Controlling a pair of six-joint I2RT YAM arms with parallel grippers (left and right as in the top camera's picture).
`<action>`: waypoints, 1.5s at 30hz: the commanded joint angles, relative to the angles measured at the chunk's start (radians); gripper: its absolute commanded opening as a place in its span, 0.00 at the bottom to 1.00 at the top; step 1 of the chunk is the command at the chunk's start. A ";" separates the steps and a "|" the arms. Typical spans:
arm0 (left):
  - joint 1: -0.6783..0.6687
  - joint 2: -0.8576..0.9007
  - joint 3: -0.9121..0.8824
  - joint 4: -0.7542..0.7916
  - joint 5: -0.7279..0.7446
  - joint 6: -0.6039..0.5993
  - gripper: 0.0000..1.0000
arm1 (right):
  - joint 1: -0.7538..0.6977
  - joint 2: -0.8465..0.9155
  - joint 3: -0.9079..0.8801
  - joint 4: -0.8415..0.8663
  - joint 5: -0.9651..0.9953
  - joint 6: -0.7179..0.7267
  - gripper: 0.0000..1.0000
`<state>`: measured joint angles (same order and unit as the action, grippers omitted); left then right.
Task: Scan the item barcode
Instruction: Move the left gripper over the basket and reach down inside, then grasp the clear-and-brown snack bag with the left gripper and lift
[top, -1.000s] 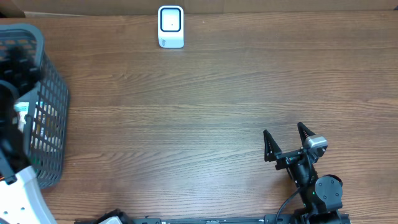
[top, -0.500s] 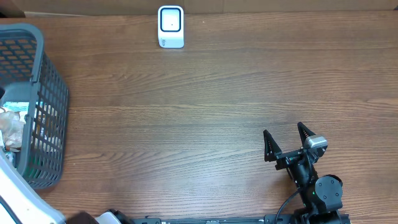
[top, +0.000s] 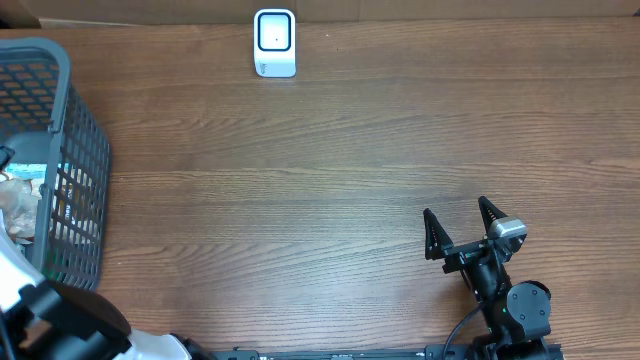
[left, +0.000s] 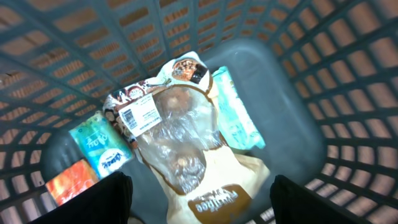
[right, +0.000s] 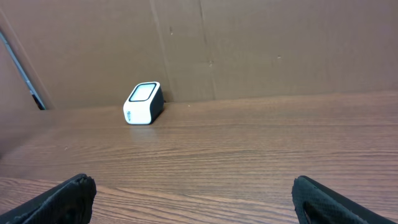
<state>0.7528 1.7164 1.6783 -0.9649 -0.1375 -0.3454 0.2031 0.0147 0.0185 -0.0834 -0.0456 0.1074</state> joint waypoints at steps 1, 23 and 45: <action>-0.001 0.054 0.005 0.019 -0.031 -0.010 0.75 | -0.002 -0.012 -0.011 0.003 -0.001 -0.004 1.00; -0.023 0.305 0.003 0.089 -0.072 -0.056 0.74 | -0.002 -0.012 -0.011 0.003 -0.001 -0.004 1.00; -0.056 0.387 0.002 0.076 -0.046 -0.050 0.04 | -0.002 -0.012 -0.011 0.003 -0.001 -0.004 1.00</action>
<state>0.7063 2.1090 1.6783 -0.8711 -0.2031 -0.3904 0.2035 0.0147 0.0185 -0.0830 -0.0452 0.1074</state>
